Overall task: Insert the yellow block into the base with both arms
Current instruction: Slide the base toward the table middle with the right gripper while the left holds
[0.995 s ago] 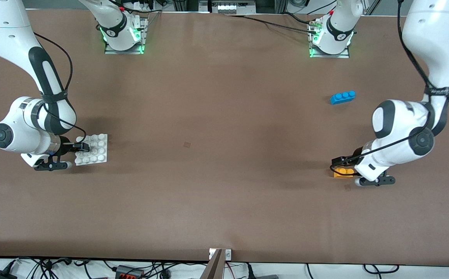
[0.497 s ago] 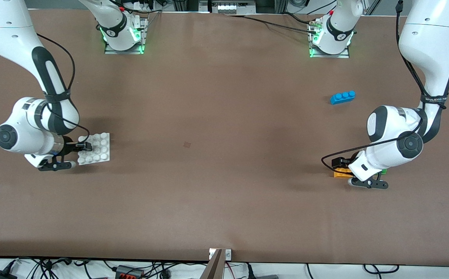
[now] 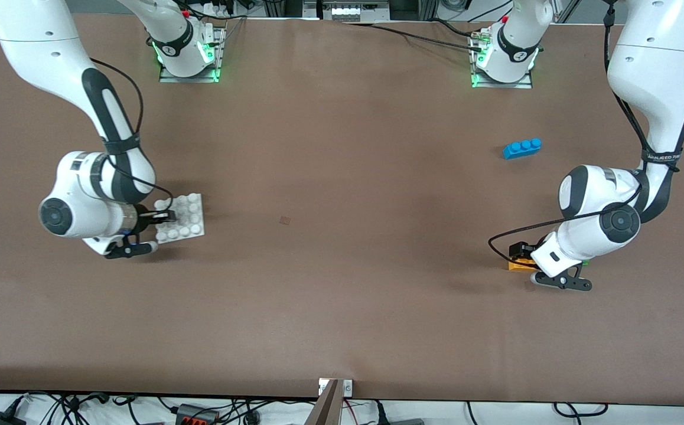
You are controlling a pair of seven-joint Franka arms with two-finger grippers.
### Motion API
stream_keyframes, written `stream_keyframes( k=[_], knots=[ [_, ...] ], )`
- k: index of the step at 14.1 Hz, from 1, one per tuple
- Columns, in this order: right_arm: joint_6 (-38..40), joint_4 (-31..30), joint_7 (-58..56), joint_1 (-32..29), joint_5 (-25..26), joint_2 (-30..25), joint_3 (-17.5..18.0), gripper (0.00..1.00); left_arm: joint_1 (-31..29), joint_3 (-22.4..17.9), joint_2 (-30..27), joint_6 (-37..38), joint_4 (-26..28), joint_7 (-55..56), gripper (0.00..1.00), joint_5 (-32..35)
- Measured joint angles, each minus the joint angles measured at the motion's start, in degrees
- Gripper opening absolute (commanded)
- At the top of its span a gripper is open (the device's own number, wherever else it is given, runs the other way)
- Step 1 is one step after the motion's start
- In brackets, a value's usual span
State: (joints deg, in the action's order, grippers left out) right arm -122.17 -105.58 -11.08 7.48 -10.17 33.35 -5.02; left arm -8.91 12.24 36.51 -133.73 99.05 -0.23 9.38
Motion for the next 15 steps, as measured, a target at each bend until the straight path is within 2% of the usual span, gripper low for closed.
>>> stream_keyframes(
  k=[3, 7, 10, 11, 15],
  knots=[
    [0.1, 0.0, 4.6, 4.6, -2.7, 0.1, 0.4, 0.56, -0.2, 0.0, 0.7, -0.8, 0.0, 0.6, 1.00, 0.0],
    [-0.3, 0.0, 8.0, 11.6, -10.5, 0.8, 0.6, 0.56, -0.2, 0.0, 0.9, -1.0, 0.0, 0.9, 1.00, 0.0],
    [-1.4, 1.1, 16.0, 17.1, -11.3, 1.5, 0.9, 0.55, -0.2, 0.0, 1.1, -1.4, 0.0, 1.0, 1.00, 0.0],
    [-2.0, 2.2, 19.2, 19.3, -11.4, 2.1, 1.0, 0.52, -0.2, 0.0, 1.3, -2.0, 0.0, 1.0, 1.00, 0.0],
    [-2.7, 8.7, 31.1, 27.1, -11.4, 5.7, 1.2, 0.51, -0.1, 0.0, 2.4, -3.3, 0.0, 1.0, 1.00, 0.0]
  ],
)
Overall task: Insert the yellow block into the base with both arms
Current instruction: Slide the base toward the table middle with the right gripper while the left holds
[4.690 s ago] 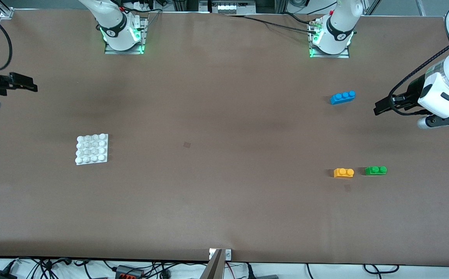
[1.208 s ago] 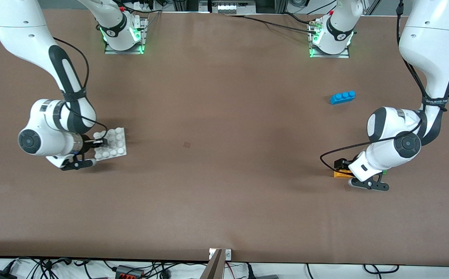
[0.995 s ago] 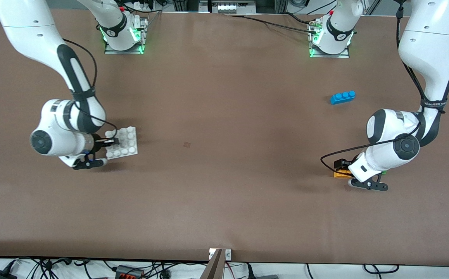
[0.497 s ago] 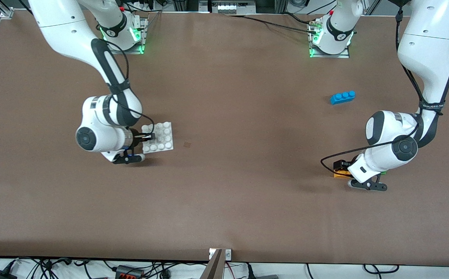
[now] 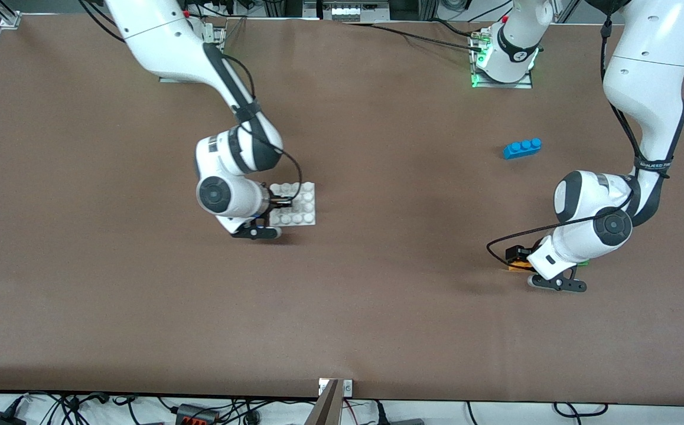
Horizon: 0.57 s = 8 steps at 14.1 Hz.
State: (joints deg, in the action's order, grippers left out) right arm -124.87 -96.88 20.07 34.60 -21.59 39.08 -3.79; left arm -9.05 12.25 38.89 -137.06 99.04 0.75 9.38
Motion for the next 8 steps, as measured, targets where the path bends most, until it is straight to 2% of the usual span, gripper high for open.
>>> stream_keyframes(
  k=[5, 6, 8],
  knots=[
    [-0.1, 8.3, 8.6, 7.6, 0.0, 4.9, 0.0, 0.51, 0.1, 0.0, 0.4, -0.2, 0.0, 0.0, 0.99, 0.0],
    [-0.4, 9.3, 9.9, 8.7, 0.0, 5.5, 0.0, 0.52, 0.1, 0.0, 0.5, -0.2, 0.0, 0.0, 0.96, 0.0],
    [-2.8, 9.9, 12.7, 10.7, 0.0, 6.1, 0.1, 0.52, 0.0, 0.0, 0.8, -0.4, 0.0, 0.0, 0.84, 0.0]
  ],
)
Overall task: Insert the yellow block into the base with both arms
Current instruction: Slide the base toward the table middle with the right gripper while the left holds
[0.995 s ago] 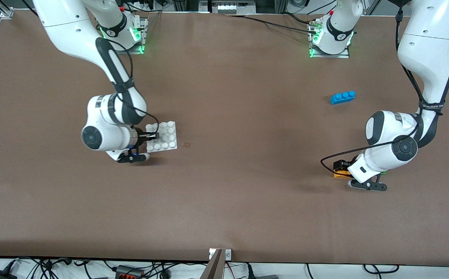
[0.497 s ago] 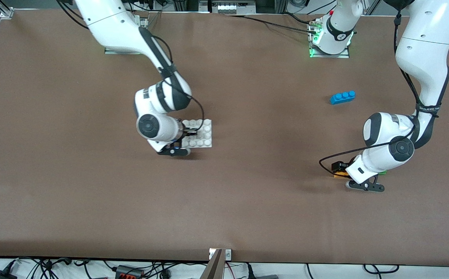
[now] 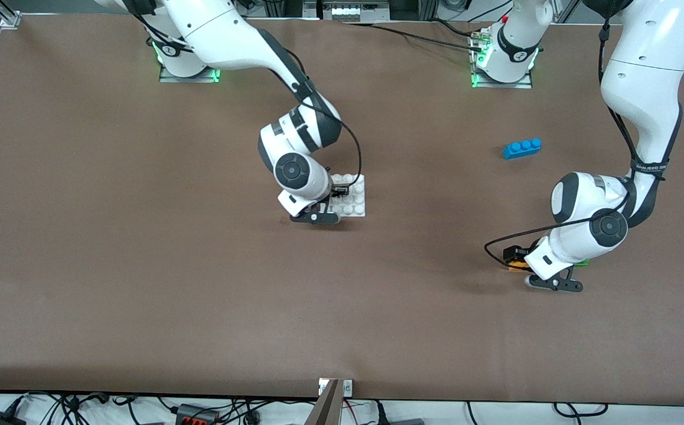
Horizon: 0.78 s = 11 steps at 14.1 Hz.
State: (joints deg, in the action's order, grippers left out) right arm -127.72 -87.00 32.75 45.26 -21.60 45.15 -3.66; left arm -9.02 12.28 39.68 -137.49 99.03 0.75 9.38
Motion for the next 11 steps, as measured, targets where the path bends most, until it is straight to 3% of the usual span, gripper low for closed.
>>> stream_keyframes(
  k=[5, 9, 11],
  knots=[
    [-6.2, 0.8, 5.5, 3.9, -0.1, 1.3, 1.0, 0.56, 0.0, 0.0, 0.0, -0.8, 0.0, 0.0, 0.59, 0.0],
    [-5.4, 2.1, 5.9, 3.9, -0.4, 1.9, 1.0, 0.68, 0.0, 0.2, 0.0, -0.8, -0.3, 0.0, 0.59, 0.0],
    [0.7, 3.9, 5.9, 3.5, -0.4, 1.0, 0.2, 0.70, 0.0, 0.9, -0.3, 0.6, -0.6, 0.0, 0.59, 0.0]
  ],
)
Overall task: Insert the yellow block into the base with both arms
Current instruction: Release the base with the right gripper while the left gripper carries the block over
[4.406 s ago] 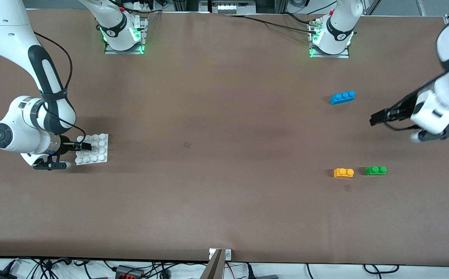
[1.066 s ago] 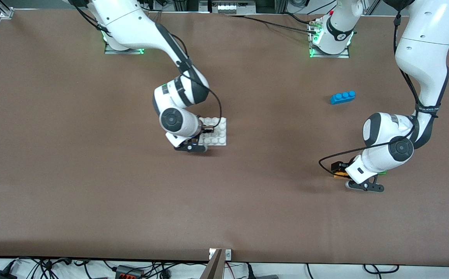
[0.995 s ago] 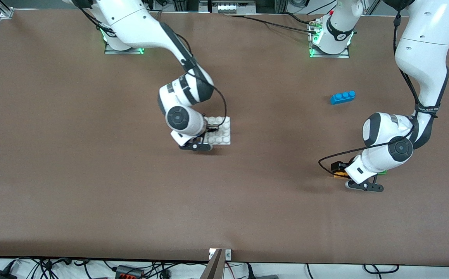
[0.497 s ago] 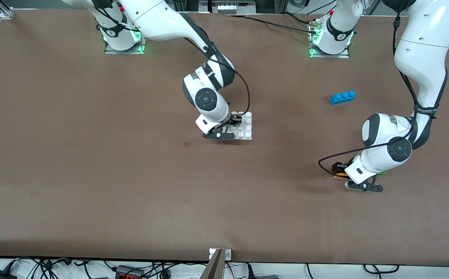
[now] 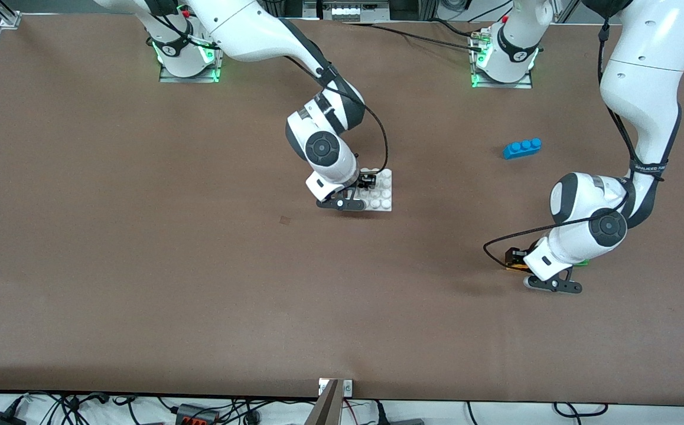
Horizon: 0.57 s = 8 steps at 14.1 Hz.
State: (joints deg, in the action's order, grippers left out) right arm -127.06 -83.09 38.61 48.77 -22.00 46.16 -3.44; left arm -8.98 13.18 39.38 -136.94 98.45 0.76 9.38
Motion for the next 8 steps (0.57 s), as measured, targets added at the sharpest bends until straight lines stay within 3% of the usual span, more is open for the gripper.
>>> stream_keyframes(
  k=[3, 6, 7, 8],
  knots=[
    [13.9, 2.5, -1.6, -2.6, 0.5, -7.5, -2.7, 0.71, 0.0, 2.9, -2.0, 4.5, -0.5, 1.3, 0.59, 0.0],
    [28.7, 2.6, -6.7, -9.7, 2.0, -17.7, -4.8, 0.89, 1.4, 8.4, -6.0, 12.0, -0.9, 9.8, 0.59, -0.1],
    [31.9, 2.6, -8.8, -12.2, 4.1, -20.4, -5.4, 0.99, 3.6, 9.5, -7.6, 14.0, -0.9, 14.6, 0.59, -0.5],
    [34.7, 2.5, -11.5, -14.4, 6.9, -22.7, -5.9, 1.00, 6.6, 10.1, -9.0, 15.3, -0.9, 19.3, 0.59, -1.4]
  ],
)
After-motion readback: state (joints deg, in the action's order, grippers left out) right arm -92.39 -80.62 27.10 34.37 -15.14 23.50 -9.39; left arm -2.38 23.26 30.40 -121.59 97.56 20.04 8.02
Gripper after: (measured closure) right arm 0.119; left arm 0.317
